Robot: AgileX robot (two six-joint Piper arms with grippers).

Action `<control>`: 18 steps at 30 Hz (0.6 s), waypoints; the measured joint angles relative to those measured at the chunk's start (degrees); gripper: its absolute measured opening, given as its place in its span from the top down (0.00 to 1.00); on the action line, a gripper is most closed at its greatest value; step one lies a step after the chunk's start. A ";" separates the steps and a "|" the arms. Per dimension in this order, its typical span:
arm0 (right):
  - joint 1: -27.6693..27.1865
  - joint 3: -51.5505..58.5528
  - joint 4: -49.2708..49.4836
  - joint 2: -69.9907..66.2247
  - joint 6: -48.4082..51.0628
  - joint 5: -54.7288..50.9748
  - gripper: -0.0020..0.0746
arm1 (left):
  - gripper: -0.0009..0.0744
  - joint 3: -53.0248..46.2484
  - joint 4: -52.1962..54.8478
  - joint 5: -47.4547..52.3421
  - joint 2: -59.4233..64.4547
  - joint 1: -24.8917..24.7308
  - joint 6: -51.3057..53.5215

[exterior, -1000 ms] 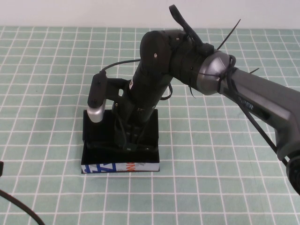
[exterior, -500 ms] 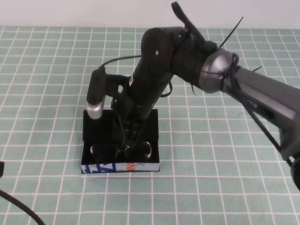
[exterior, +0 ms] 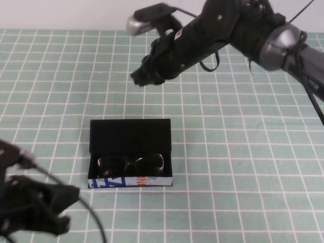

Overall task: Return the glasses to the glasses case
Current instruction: Close the glasses case

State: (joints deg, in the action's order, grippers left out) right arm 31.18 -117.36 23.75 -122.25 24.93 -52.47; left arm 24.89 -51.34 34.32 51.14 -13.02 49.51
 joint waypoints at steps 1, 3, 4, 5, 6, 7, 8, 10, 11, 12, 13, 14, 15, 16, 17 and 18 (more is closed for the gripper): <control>-0.57 -0.09 0.72 -0.21 -0.45 0.78 0.99 | 0.99 0.00 -3.58 -1.18 2.58 0.00 3.36; -1.13 -0.13 1.28 -1.18 -0.84 1.40 0.99 | 0.99 -0.09 -10.42 -2.22 7.51 0.00 10.25; -1.26 -0.23 1.57 -1.72 -0.97 1.50 0.99 | 0.99 -0.09 -14.33 -2.33 10.35 0.00 13.73; -1.35 -0.23 1.57 -2.43 -0.97 1.50 0.99 | 0.99 -0.09 -18.15 -2.33 13.13 0.00 17.20; -1.35 -0.23 1.71 -2.96 -1.06 1.50 0.99 | 0.99 -0.09 -21.10 -2.33 15.30 0.00 19.93; -1.35 -0.23 1.84 -3.69 -1.06 1.39 0.99 | 0.99 -0.09 -24.50 -2.33 17.87 0.00 23.17; -1.35 -0.23 1.94 -4.38 -1.06 1.31 0.99 | 0.99 -0.09 -27.63 -2.33 20.31 0.00 26.29; -1.38 -0.23 2.08 -5.37 -1.06 1.31 0.99 | 0.99 -0.09 -33.05 -2.33 24.60 0.00 30.90; -1.62 -0.23 2.21 -5.99 -1.06 1.31 0.99 | 0.99 -0.09 -35.29 -2.33 26.45 0.00 33.05; -1.74 -0.23 2.33 -6.47 -1.06 1.31 0.99 | 0.99 -0.09 -36.84 -2.33 27.76 0.00 34.62; -1.92 -0.23 2.45 -6.94 -1.06 1.31 0.99 | 0.99 -0.09 -38.71 -2.22 29.54 0.00 36.45; -2.34 -0.23 2.43 -7.34 -1.06 1.31 0.99 | 0.99 -0.09 -40.40 -2.10 30.56 0.00 38.16; -2.78 -0.23 2.57 -7.73 -1.06 1.31 0.99 | 0.99 -0.09 -41.66 -1.98 31.67 0.00 39.82; -3.30 -0.23 2.72 -8.25 -1.06 1.31 0.99 | 0.99 -0.09 -43.14 -1.78 32.46 0.00 41.20; -3.90 -0.23 2.85 -8.69 -1.06 1.31 0.99 | 0.99 -0.09 -44.38 -1.86 33.27 0.00 42.61; -4.44 -0.23 3.16 -8.96 -1.06 1.31 0.99 | 0.99 -0.09 -45.14 -1.86 33.97 0.00 43.52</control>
State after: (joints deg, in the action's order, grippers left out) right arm 26.74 -117.59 26.91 -131.21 23.87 -51.16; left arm 24.80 -96.48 32.46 85.11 -13.02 93.03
